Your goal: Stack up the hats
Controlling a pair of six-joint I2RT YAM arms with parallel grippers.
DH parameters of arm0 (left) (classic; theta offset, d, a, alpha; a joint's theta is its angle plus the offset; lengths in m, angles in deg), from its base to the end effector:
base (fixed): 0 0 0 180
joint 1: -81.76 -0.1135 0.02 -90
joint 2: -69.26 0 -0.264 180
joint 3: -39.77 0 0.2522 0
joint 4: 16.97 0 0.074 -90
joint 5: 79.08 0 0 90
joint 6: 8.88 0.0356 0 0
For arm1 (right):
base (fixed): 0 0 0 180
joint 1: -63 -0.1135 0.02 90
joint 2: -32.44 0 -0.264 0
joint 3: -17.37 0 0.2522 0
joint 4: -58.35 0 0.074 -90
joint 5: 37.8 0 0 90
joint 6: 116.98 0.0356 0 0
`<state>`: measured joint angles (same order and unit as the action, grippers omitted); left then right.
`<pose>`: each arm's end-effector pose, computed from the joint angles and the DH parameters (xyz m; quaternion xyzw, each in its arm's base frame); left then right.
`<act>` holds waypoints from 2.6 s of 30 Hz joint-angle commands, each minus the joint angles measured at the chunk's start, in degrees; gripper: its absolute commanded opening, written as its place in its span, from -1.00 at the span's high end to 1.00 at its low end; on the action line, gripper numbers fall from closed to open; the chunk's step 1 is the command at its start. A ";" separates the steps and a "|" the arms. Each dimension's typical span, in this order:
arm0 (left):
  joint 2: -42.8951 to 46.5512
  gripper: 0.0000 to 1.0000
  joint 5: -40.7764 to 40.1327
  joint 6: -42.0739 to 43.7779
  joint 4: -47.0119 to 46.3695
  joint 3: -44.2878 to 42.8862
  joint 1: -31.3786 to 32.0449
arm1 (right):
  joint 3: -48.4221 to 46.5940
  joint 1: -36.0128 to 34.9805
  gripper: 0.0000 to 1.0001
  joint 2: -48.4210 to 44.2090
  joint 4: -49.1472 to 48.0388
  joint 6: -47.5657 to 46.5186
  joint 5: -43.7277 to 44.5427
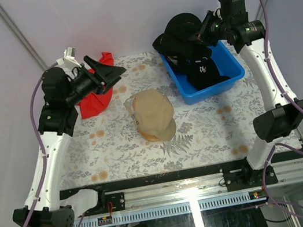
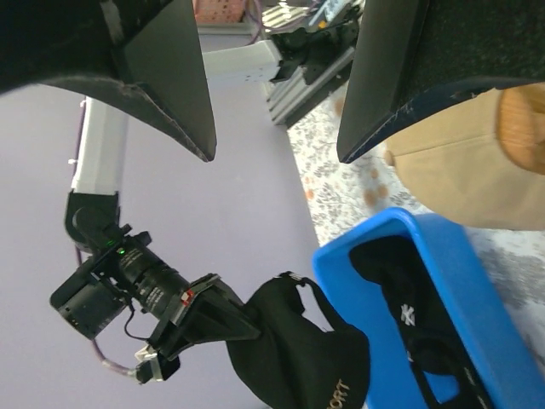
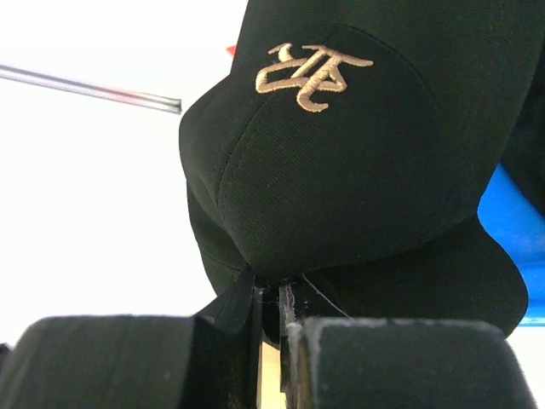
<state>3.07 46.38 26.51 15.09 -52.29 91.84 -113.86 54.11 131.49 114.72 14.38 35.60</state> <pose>0.2354 -0.0628 0.4540 -0.0804 0.7331 -0.5318 0.4162 0.3675 0.0678 0.4642 0.1570 0.8196 0.3380 0.4352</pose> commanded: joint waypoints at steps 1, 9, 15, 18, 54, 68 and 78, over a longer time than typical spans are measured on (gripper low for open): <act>0.43 -0.18 -6.82 -8.27 -10.25 2.53 5.07 | 3.87 -0.22 1.00 -6.52 -9.98 10.08 -8.66; -2.51 -0.22 -22.39 -16.28 -13.46 1.63 18.86 | 9.77 -6.74 1.00 -12.06 -17.56 13.63 -2.07; -7.52 -0.23 -27.56 -18.76 -15.21 -1.50 24.11 | 11.50 -13.51 1.00 -13.00 -20.20 14.13 3.29; -7.39 -0.25 -32.11 -17.30 -15.23 -2.46 25.24 | 11.07 -15.21 1.00 -13.23 -19.88 13.93 3.85; -9.41 -0.28 -34.32 -14.65 -3.75 -6.30 26.82 | 12.16 -20.73 1.00 -15.20 -19.26 10.70 7.14; -10.52 -0.34 -41.43 -12.45 -8.28 -7.61 27.07 | 17.45 -21.11 1.00 -17.44 -21.49 15.31 -0.90; -14.13 -0.34 -42.55 -10.58 -7.59 -10.29 27.13 | 19.79 -23.86 1.00 -18.05 -24.02 15.20 -6.45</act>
<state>-9.81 6.67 13.57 10.55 -59.48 118.60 -94.10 31.84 116.45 95.99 29.57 34.40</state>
